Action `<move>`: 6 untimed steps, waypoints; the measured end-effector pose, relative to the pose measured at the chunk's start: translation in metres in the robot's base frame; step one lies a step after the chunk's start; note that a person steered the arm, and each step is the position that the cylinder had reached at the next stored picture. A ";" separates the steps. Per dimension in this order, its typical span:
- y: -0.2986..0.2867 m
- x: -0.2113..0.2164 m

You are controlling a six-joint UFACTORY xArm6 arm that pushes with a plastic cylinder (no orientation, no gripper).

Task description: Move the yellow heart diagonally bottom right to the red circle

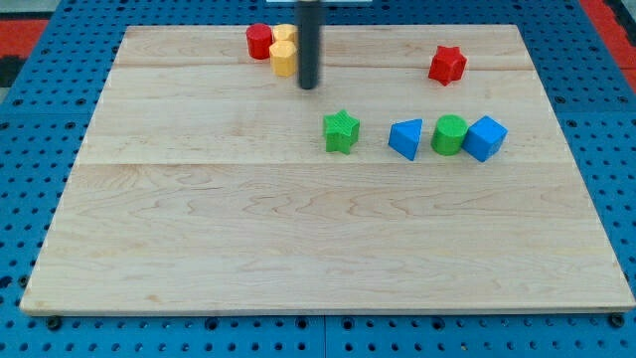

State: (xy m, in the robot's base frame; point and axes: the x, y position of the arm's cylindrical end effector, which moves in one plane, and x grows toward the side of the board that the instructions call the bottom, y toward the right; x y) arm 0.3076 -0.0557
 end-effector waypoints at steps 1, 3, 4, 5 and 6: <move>-0.050 -0.034; 0.084 -0.056; 0.060 -0.070; 0.082 -0.115; 0.030 -0.115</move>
